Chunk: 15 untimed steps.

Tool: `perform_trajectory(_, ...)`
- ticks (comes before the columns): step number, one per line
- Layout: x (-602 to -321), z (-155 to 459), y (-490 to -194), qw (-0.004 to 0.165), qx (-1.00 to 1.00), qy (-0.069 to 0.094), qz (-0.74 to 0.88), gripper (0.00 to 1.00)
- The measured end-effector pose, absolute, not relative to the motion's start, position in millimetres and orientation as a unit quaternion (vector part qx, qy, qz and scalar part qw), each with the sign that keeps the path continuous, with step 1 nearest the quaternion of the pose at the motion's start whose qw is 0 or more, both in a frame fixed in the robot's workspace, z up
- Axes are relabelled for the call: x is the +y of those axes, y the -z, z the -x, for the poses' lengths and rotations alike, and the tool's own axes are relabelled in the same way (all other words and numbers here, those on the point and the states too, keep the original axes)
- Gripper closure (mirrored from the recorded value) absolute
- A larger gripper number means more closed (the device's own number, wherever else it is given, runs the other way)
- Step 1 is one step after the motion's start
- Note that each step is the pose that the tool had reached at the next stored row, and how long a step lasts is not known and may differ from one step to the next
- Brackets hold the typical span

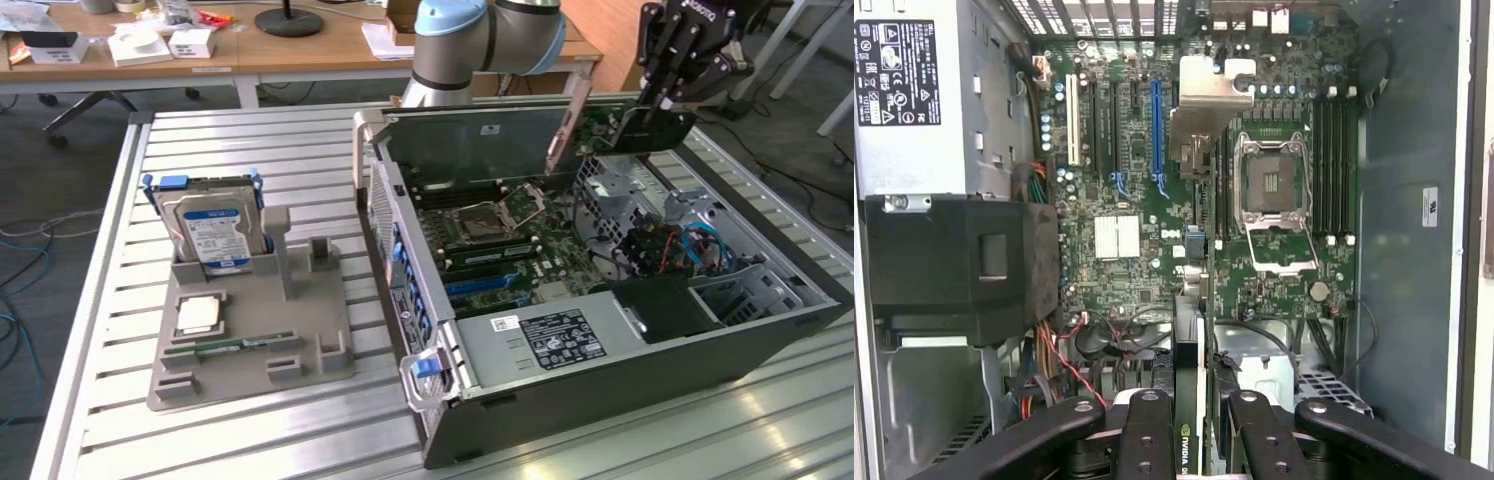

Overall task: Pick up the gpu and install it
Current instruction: 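Insert the gpu into the slot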

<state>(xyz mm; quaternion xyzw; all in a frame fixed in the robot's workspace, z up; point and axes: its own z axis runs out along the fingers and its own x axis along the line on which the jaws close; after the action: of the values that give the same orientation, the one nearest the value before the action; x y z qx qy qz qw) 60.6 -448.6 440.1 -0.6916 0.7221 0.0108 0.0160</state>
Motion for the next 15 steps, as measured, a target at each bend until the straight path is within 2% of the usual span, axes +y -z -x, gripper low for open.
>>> perform_trajectory(15, -449, -47, -440, 0.015, 0.722, -0.010, 0.692, 0.75)
